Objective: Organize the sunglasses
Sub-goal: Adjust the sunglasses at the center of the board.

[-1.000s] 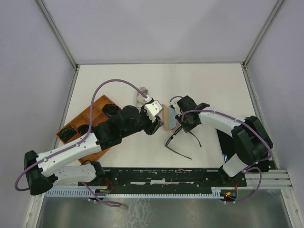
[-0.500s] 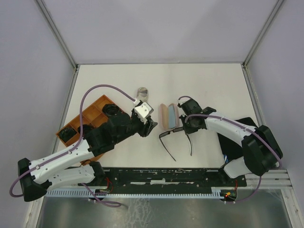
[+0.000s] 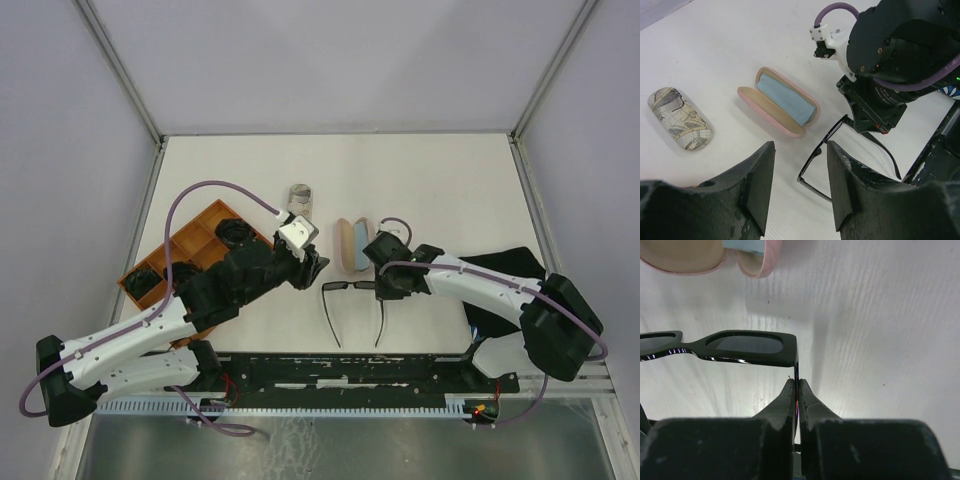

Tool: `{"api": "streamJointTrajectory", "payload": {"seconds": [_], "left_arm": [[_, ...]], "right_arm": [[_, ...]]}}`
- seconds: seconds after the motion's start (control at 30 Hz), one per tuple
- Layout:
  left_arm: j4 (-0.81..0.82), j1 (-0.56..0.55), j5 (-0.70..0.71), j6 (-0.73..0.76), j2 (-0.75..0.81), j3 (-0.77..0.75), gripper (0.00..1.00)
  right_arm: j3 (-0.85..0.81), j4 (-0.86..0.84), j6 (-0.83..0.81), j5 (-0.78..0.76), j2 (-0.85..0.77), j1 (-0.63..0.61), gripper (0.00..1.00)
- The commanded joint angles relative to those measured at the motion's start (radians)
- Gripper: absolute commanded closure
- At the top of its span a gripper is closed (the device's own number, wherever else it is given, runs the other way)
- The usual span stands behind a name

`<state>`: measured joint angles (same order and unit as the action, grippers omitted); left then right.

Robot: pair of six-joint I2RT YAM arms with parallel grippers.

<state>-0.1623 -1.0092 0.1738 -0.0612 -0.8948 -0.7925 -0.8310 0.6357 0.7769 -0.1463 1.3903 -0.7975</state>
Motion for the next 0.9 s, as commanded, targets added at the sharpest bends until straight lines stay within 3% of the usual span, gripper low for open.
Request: {"api": "streamJointTrajectory", "payload": {"seconds": [0.0, 0.2, 0.33, 0.47, 0.63, 0.87], "left_arm": [[0.057, 0.005, 0.014, -0.037, 0.014, 0.007, 0.47], [0.054, 0.006, 0.027, -0.038, 0.022, 0.013, 0.48], [0.045, 0.005, 0.035, -0.038, 0.033, 0.013, 0.48], [0.024, 0.006, 0.049, -0.038, 0.056, 0.003, 0.48], [-0.007, 0.006, 0.092, -0.04, 0.105, -0.004, 0.48], [-0.041, 0.005, 0.147, -0.031, 0.147, -0.005, 0.45]], "right_arm": [[-0.002, -0.003, 0.164, -0.122, -0.029, -0.063, 0.91], [-0.003, 0.021, 0.143, -0.166, -0.07, -0.086, 0.78], [-0.035, 0.054, 0.014, -0.153, -0.095, -0.085, 0.69], [-0.066, 0.055, -0.214, -0.114, -0.139, -0.085, 0.65], [-0.051, -0.084, -0.558, 0.05, -0.182, -0.086, 0.55], [-0.167, -0.147, -0.824, 0.208, 0.0, -0.085, 0.52]]}}
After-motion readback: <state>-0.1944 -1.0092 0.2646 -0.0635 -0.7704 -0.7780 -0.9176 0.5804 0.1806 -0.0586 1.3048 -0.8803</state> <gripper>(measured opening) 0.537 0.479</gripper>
